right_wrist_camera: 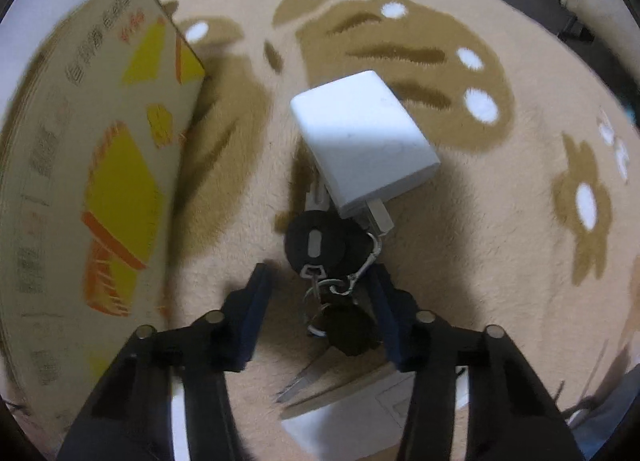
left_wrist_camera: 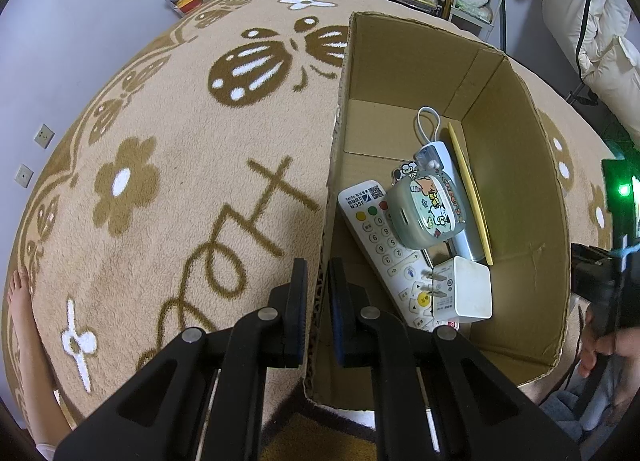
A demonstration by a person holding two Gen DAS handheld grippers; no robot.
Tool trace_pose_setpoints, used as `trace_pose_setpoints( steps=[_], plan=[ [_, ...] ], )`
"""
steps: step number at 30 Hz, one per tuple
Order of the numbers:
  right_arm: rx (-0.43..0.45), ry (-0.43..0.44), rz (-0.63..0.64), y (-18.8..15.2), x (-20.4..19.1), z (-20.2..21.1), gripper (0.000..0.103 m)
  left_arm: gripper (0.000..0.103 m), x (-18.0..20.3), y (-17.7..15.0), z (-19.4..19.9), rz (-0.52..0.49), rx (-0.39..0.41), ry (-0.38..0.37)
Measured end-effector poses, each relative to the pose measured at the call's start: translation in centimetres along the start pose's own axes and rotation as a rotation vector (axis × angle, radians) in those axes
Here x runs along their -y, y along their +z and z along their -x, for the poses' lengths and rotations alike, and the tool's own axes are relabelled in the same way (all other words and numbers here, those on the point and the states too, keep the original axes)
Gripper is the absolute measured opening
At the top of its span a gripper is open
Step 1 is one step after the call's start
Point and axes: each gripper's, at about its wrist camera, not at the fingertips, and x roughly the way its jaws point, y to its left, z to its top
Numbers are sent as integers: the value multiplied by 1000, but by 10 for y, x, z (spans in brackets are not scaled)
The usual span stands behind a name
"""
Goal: Organize rigid objects
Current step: 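Move the right gripper back over the keys beside the charger, then grasp the keys by their ring with the right gripper and lift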
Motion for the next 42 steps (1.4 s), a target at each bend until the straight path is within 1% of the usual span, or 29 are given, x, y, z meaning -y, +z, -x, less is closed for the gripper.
trace_pose_setpoints(
  steps=[1,3,7,10,20,22,24,28,30,32,34,39,42],
  plan=[
    [11,-7,1,-1,-3,1,40,10,0,0,0,0,0,0],
    [27,-6,6,-3,-7,3,26,10,0,0,0,0,0,-1],
    [33,-16,20,-5,-10,5,21,10,1,0,0,3,0,-6],
    [43,-19,-10,-7,-7,10,17,10,1,-1,1,0,0,-3],
    [98,10,-29,-13,-9,38,16,10,1,-1,1,-1,0,-3],
    [112,28,-37,-16,-9,47,14,10,1,-1,1,0,0,-4],
    [127,50,-54,-12,-5,55,10,10,2,-1,1,0,0,-3],
    [175,79,-53,-10,-3,75,10,10,1,-1,1,-2,0,-2],
    [189,101,-61,-13,-2,83,10,10,1,-1,1,-1,0,-2],
    [204,117,-68,-9,0,88,10,10,1,-1,1,-1,0,-2],
    [220,132,-66,-4,1,96,7,10,0,-1,1,-1,0,-1],
    [261,153,-56,2,-3,105,7,10,-1,0,1,-5,1,1],
    [266,167,-58,2,-3,106,7,10,0,0,1,-5,1,2]
  ],
)
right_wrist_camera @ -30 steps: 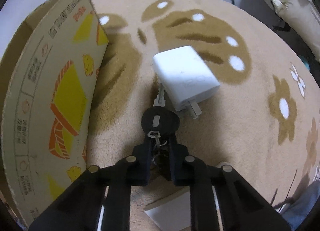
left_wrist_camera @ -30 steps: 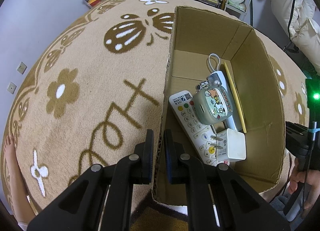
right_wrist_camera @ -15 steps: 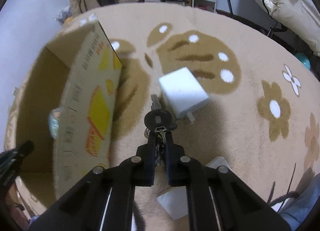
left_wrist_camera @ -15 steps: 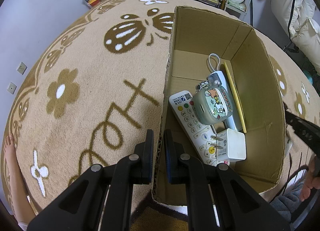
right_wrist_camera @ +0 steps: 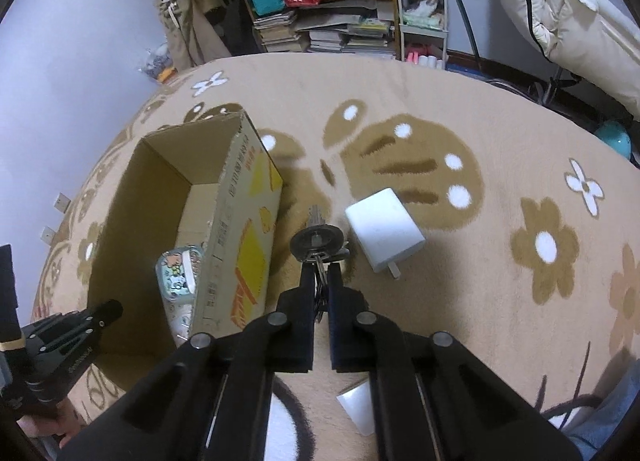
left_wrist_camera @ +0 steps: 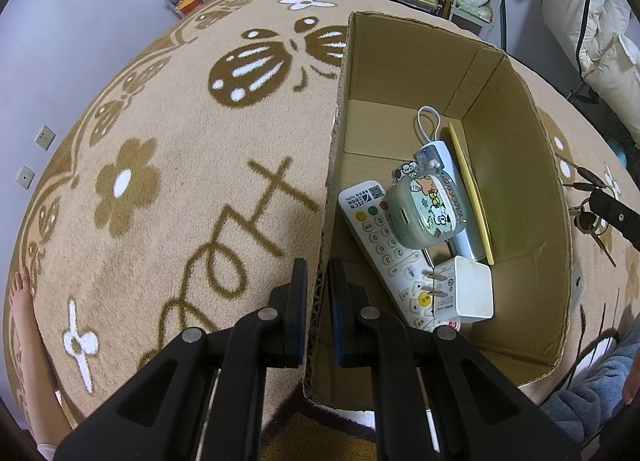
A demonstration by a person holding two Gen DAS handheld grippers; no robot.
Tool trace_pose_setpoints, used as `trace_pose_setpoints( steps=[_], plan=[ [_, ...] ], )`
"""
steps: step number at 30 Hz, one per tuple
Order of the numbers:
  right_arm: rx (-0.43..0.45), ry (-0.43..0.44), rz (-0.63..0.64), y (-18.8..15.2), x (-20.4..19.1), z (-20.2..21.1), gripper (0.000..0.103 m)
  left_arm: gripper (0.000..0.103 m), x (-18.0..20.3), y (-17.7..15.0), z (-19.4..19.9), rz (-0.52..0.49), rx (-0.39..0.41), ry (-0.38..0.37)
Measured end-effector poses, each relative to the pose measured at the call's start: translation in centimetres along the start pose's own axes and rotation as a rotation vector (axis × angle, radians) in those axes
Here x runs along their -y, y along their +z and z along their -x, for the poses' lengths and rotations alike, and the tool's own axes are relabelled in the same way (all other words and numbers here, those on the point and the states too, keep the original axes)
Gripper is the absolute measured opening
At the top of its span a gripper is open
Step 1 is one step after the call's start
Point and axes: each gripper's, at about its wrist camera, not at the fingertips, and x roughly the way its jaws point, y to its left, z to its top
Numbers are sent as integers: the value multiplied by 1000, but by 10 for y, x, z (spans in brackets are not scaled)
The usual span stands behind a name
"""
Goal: Organize rigid objects
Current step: 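Grasp the keys by their ring with the right gripper and lift, then lower the keys into the box and open the right gripper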
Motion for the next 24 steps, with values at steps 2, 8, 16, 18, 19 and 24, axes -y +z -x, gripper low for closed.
trace_pose_setpoints(
  steps=[2,8,16,18,19,24],
  plan=[
    [7,7,-3,1,-1,3,7,10,0,0,0,0,0,0],
    [75,51,2,8,-8,24,7,9,0,0,0,2,-1,-3],
    [213,174,70,12,-39,59,7,9,0,0,0,1,-1,-2],
    [242,215,102,11,-51,67,7,9,0,0,0,1,-1,-2],
    [249,230,119,10,-57,69,7,9,0,0,0,1,-1,-2],
    [242,298,196,2,-87,70,7,9,0,0,0,-1,-1,-1]
  ],
)
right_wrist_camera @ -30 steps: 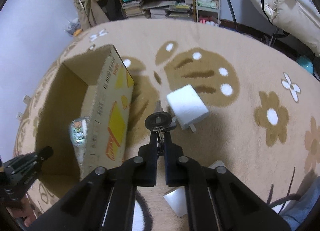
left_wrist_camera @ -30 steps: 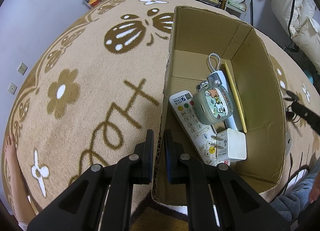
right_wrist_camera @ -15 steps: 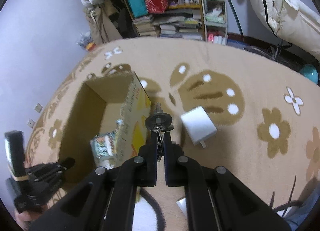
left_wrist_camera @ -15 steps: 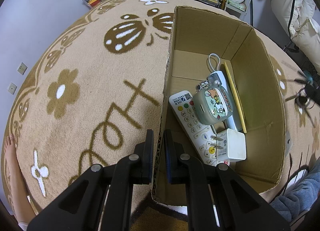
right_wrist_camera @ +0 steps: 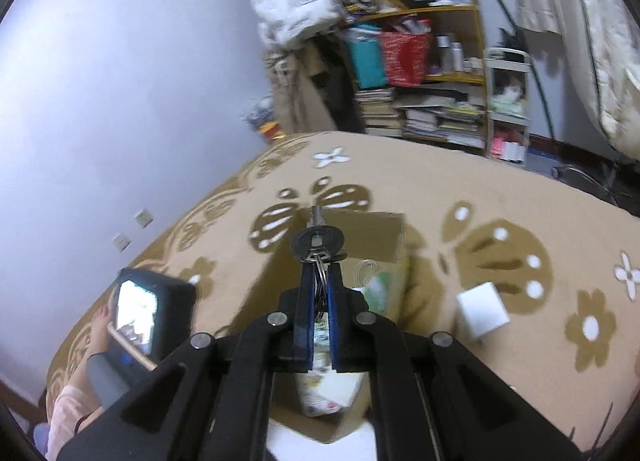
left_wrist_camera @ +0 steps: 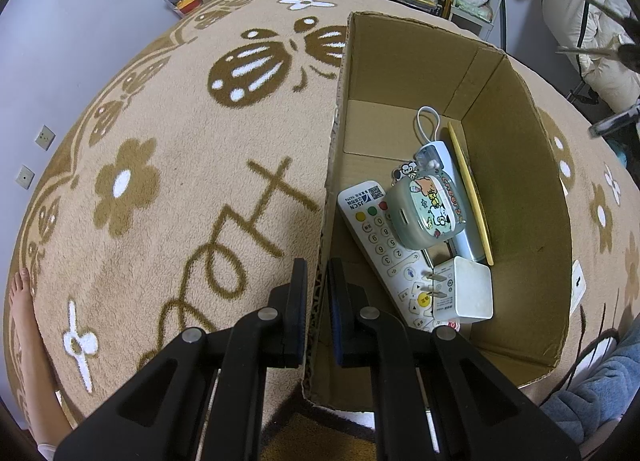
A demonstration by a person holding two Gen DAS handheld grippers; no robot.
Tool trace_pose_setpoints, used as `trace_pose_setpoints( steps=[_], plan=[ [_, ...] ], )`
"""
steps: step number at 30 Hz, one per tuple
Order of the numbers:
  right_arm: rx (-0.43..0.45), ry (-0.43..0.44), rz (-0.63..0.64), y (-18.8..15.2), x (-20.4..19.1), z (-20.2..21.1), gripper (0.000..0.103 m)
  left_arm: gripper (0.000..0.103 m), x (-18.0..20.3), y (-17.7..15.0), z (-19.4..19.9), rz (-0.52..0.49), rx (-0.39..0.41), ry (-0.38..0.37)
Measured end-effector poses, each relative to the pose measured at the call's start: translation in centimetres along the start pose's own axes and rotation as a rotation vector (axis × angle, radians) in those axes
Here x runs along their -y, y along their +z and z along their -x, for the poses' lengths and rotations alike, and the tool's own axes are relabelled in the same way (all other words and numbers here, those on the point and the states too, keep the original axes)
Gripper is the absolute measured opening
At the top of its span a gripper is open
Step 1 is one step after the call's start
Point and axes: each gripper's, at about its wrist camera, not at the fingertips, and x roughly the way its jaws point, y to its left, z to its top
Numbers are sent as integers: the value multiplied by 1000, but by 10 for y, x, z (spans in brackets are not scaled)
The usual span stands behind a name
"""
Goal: Organize rigid objects
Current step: 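Lower the keys into the box and open the right gripper, then move the right gripper back to the white wall plate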
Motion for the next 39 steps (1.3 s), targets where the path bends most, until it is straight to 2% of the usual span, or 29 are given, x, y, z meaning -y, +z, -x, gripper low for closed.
trace_pose_setpoints(
  steps=[9,17,22,28,29,30,31,32,33,34,39],
  plan=[
    [-107,28,18,-22,-14,-38,7,9,0,0,0,-1,0,0],
    [-178,-22,-23,-33,1,-51,7,8,0,1,-1,-3,0,1],
    [-196,-21,-58,-33,10,-52,8,8,-1,1,-1,-3,1,2],
    [-157,-18,-52,-27,11,-36,10,8,1,2,-2,-8,2,4],
    [-154,-35,-49,-27,12,-32,12,8,1,2,-2,-9,1,3],
    [-153,-52,-47,-27,14,-30,22,8,1,2,-2,-10,1,5],
    [-151,-75,-48,-27,17,-26,40,8,2,2,-1,-11,1,5],
    [-148,-93,-52,-28,20,-24,51,8,2,2,-1,-10,1,5],
    [-139,-121,-59,-29,25,-21,67,8,2,2,-1,-9,1,4],
    [-133,-144,-63,-30,30,-18,74,8,2,2,-1,-9,1,2],
    [-191,-273,-97,-40,61,-17,85,8,4,2,-1,-7,2,1]
  ],
)
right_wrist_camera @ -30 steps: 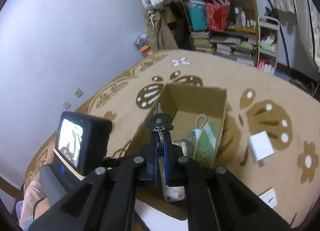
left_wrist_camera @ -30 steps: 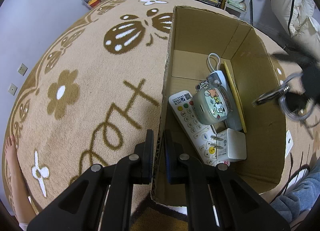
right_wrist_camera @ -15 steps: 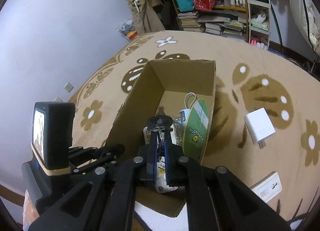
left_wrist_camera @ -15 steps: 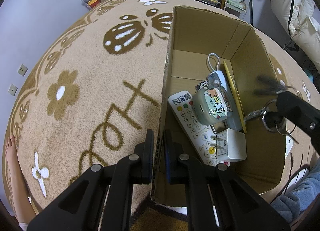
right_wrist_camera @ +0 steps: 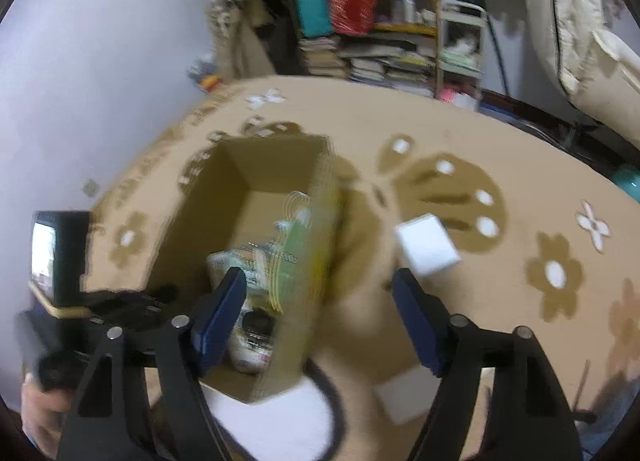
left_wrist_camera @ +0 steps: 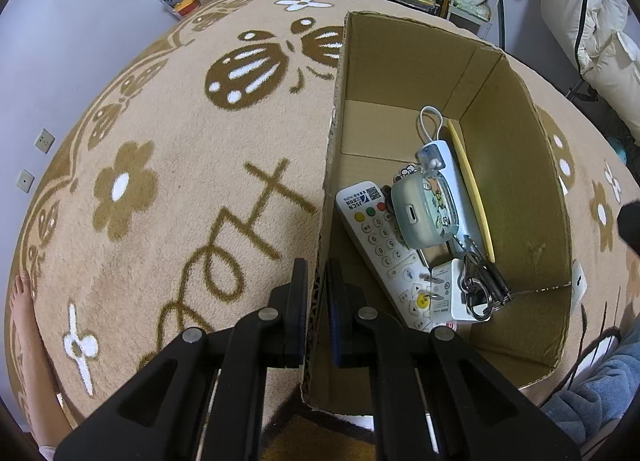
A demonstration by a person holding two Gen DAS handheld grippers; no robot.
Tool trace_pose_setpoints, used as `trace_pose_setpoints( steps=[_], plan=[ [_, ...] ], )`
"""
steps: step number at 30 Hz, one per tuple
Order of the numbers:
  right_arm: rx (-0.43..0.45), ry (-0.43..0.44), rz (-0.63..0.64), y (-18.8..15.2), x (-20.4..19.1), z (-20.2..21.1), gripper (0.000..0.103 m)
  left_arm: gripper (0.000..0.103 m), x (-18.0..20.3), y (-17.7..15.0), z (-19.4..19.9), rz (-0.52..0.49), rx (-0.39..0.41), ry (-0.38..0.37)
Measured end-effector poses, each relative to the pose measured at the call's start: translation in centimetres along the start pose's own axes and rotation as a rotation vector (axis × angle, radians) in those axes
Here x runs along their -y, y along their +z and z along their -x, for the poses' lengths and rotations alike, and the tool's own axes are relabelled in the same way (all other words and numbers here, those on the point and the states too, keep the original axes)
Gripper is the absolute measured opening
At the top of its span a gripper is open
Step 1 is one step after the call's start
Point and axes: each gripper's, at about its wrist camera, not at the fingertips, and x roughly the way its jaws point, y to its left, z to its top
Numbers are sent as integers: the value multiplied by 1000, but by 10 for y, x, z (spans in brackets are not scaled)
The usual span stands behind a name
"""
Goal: Organize rigid objects
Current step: 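Move the right gripper back to the white wall plate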
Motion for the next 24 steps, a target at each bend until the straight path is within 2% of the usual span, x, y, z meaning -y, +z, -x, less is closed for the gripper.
trace_pose_setpoints(
  steps=[3,6,11,15,22,24],
  plan=[
    [-55,-71,-50,-6,21,-12,92,8,0,0,0,2,0,-2],
    [-126,-115,-114,-14,39,-30,92,8,1,0,0,1,0,-2],
    [-239,-110,-169,-30,52,-61,92,8,0,0,0,1,0,-2],
    [-278,-200,-185,-40,55,-72,92,8,1,0,0,1,0,-1],
    [-408,-320,-263,-62,77,-90,92,8,1,0,0,2,0,-2],
    [-454,-311,-283,-68,80,-98,92,8,1,0,0,0,0,-1]
  ],
)
